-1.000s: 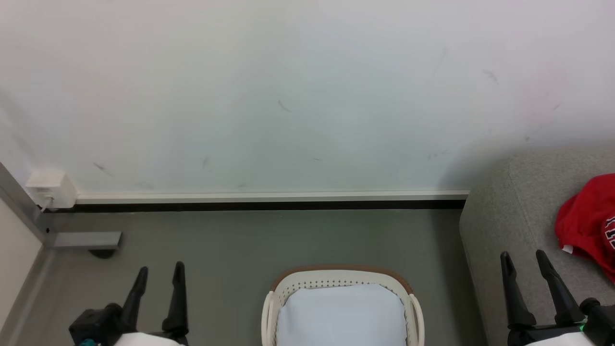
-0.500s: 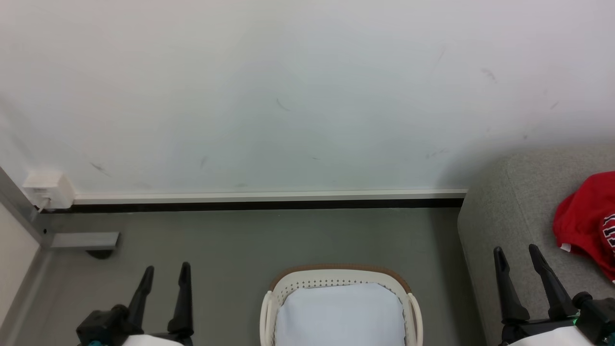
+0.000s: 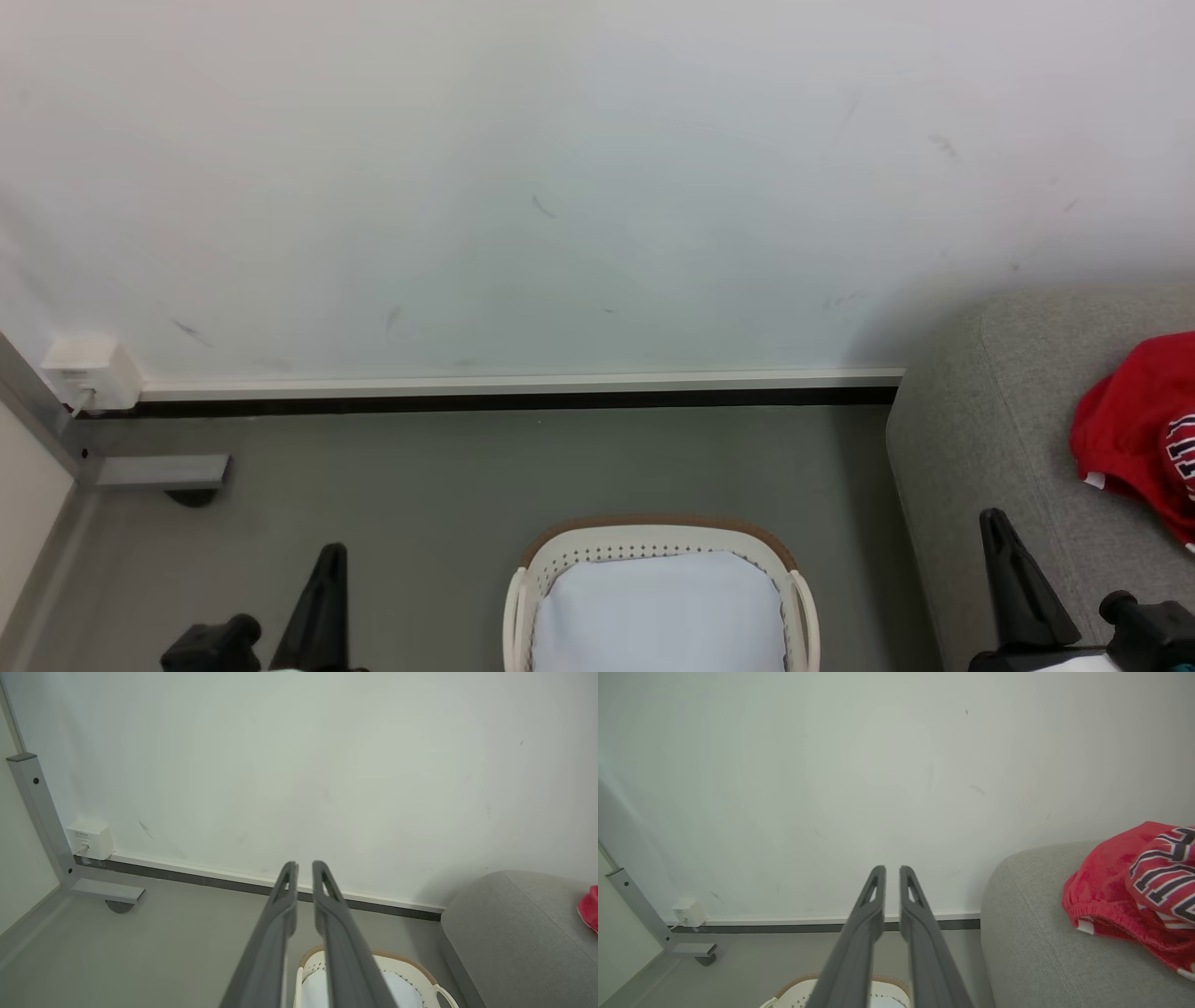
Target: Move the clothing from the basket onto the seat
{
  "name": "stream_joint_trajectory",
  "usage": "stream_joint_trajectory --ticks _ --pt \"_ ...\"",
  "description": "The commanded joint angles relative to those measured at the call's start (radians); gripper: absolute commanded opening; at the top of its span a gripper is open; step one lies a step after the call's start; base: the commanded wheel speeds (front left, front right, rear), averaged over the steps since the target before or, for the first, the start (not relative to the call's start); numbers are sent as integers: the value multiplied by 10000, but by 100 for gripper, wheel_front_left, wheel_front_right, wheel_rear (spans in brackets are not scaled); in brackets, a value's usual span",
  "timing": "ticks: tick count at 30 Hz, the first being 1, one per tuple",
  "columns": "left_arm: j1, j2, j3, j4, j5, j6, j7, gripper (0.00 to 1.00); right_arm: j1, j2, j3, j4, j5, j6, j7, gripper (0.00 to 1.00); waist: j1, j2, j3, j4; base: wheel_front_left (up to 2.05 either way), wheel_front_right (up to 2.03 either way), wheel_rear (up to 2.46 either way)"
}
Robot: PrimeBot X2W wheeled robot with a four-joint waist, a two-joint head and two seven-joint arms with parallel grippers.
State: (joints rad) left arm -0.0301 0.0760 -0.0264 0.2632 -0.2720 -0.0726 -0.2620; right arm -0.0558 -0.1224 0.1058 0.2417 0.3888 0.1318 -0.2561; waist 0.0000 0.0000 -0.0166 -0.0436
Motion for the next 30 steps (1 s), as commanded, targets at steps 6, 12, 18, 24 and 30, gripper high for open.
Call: stream_joint_trajectory --ticks 6,12,18,24,30 --pt "-238 -1 237 -3 -1233 -57 431 0 -143 48 -217 -78 1167 -1 311 0 0 0 8 24 0 0 0" --pt "-268 -22 308 -56 -2282 -102 688 0 -195 100 -388 -65 2114 -2 600 0 0 0 16 45 0 0 0" --pt "-311 -41 389 -97 -3252 -145 936 0 -241 147 -545 -55 2994 -3 867 0 0 0 24 66 0 0 0" --pt "-364 -60 470 -122 -4159 -175 1180 0 -287 194 -695 -45 3814 -4 1118 0 0 0 32 86 0 0 0" --pt "-412 -76 554 -140 -5003 -207 1410 0 -331 241 -829 -35 4582 -5 1347 0 0 0 40 107 0 0 0"
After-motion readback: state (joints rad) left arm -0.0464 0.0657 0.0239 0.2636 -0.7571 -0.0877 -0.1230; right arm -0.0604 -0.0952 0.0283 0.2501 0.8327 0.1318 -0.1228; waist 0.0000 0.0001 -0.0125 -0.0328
